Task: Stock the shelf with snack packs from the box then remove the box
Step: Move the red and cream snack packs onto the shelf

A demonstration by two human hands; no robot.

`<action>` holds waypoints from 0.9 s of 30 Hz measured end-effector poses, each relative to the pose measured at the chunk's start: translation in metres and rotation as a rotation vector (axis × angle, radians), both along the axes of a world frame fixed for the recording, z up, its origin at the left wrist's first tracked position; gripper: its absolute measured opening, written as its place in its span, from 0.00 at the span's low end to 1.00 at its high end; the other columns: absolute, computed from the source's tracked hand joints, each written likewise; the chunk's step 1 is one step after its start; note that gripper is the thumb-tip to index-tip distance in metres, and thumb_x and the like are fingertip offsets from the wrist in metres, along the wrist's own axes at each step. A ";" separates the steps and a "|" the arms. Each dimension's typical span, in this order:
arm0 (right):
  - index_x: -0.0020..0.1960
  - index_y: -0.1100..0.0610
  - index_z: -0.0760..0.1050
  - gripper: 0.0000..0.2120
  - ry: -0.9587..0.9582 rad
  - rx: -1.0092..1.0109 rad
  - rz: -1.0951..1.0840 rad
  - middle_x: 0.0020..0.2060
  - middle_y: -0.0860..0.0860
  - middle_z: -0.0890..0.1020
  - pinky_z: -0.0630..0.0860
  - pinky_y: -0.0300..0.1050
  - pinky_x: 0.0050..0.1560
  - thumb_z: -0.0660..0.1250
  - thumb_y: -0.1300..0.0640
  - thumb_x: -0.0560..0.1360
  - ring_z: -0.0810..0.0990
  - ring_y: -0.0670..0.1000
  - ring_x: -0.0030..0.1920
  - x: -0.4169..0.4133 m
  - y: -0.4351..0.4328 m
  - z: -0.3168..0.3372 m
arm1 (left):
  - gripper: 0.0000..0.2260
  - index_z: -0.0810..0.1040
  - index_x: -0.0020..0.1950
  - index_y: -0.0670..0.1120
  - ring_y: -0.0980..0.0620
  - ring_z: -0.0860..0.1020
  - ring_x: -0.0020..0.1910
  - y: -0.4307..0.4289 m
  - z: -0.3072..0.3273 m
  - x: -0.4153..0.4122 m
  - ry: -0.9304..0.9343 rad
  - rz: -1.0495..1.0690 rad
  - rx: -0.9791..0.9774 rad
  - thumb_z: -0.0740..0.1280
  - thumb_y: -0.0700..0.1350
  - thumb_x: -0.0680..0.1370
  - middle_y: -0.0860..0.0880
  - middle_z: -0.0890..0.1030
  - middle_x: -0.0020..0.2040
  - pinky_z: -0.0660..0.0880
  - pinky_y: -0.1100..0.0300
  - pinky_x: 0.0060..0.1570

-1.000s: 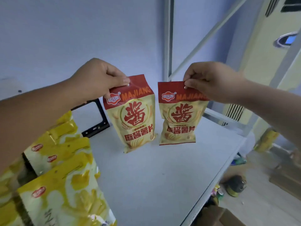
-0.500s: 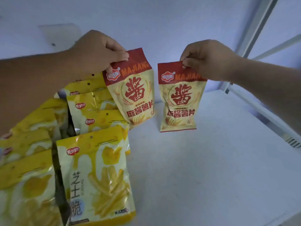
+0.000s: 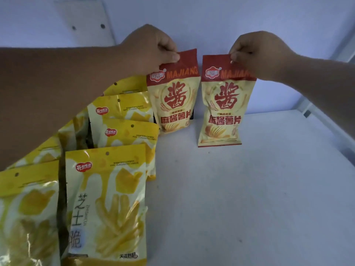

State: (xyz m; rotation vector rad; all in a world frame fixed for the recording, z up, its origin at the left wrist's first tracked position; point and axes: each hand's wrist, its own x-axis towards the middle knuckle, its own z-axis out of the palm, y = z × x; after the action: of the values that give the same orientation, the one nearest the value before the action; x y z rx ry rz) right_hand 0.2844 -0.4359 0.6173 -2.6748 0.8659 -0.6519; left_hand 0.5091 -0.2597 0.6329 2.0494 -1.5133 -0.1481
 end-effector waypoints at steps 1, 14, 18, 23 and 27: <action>0.51 0.54 0.79 0.07 -0.004 -0.001 -0.004 0.45 0.49 0.82 0.71 0.40 0.37 0.62 0.55 0.81 0.78 0.51 0.43 0.001 -0.003 -0.001 | 0.10 0.84 0.57 0.50 0.65 0.78 0.33 -0.004 -0.002 0.003 -0.013 -0.008 0.004 0.71 0.51 0.78 0.54 0.83 0.45 0.72 0.69 0.35; 0.53 0.53 0.80 0.07 -0.007 -0.101 0.011 0.46 0.48 0.78 0.70 0.45 0.48 0.63 0.57 0.80 0.76 0.51 0.49 0.035 -0.027 0.008 | 0.10 0.84 0.55 0.47 0.56 0.77 0.44 -0.035 -0.008 0.012 -0.142 0.043 -0.008 0.71 0.51 0.78 0.53 0.80 0.48 0.69 0.63 0.42; 0.52 0.50 0.79 0.07 0.036 -0.103 -0.045 0.47 0.47 0.78 0.70 0.46 0.49 0.61 0.55 0.80 0.75 0.52 0.49 0.038 -0.033 0.005 | 0.09 0.83 0.53 0.45 0.54 0.76 0.45 -0.039 -0.012 0.015 -0.181 0.085 -0.042 0.69 0.50 0.79 0.53 0.78 0.46 0.68 0.58 0.45; 0.54 0.52 0.79 0.10 0.062 -0.156 -0.101 0.50 0.51 0.82 0.75 0.52 0.54 0.60 0.56 0.79 0.78 0.57 0.53 0.041 -0.031 0.005 | 0.09 0.83 0.49 0.45 0.53 0.78 0.45 -0.036 -0.016 0.019 -0.275 0.101 -0.163 0.69 0.51 0.79 0.53 0.80 0.44 0.73 0.56 0.47; 0.52 0.56 0.80 0.10 0.034 -0.195 -0.088 0.49 0.54 0.83 0.77 0.51 0.50 0.61 0.56 0.78 0.79 0.59 0.52 0.042 -0.033 0.001 | 0.09 0.83 0.49 0.46 0.55 0.77 0.43 -0.035 -0.018 0.021 -0.311 0.095 -0.210 0.70 0.51 0.78 0.54 0.80 0.42 0.70 0.60 0.45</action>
State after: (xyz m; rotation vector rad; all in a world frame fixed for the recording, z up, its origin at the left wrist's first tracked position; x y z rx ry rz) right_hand 0.3265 -0.4685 0.6182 -2.8405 0.9805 -0.7487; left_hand 0.5306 -0.2946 0.6153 2.0351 -1.5316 0.3681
